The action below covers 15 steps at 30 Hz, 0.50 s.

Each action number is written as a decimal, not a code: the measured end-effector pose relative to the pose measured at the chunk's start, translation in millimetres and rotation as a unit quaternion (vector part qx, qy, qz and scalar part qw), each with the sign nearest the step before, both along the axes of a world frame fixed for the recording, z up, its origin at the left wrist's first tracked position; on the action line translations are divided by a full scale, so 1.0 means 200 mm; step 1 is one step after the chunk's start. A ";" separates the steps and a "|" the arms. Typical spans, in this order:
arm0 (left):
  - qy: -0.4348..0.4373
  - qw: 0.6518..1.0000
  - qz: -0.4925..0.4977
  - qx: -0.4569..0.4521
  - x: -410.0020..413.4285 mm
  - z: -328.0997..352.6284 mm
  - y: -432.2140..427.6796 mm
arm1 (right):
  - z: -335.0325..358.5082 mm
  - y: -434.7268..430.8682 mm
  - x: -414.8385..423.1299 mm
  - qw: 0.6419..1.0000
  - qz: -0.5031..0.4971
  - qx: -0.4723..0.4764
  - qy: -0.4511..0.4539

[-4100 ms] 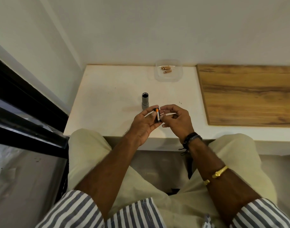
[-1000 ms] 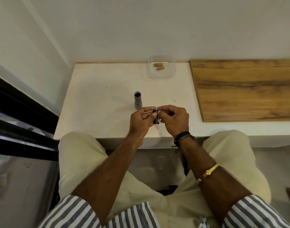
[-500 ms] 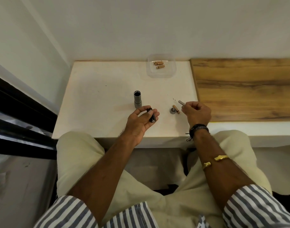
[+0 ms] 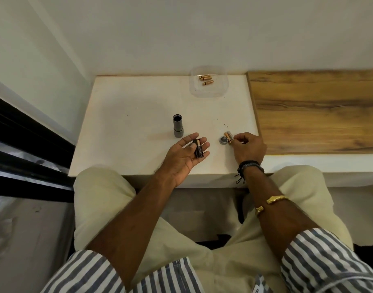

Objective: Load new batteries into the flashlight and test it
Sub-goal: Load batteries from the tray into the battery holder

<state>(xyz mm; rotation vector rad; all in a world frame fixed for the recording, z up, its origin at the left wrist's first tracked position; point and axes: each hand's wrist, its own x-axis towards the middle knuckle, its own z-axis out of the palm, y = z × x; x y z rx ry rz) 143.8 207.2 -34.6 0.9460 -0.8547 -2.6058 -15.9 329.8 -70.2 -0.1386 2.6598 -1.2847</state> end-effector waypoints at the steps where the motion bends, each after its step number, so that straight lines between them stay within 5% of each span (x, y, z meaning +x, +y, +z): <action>1: 0.002 1.000 -0.005 -0.004 0.00 0.00 0.00 | 0.00 0.00 0.00 1.000 0.001 0.003 0.001; 11: 0.026 0.999 -0.001 -0.040 0.02 0.01 0.00 | 0.11 -0.01 0.05 0.998 0.009 -0.057 0.018; 15: 0.018 0.994 -0.004 -0.105 0.03 0.00 -0.01 | 0.22 -0.07 0.21 0.963 0.089 -0.179 -0.181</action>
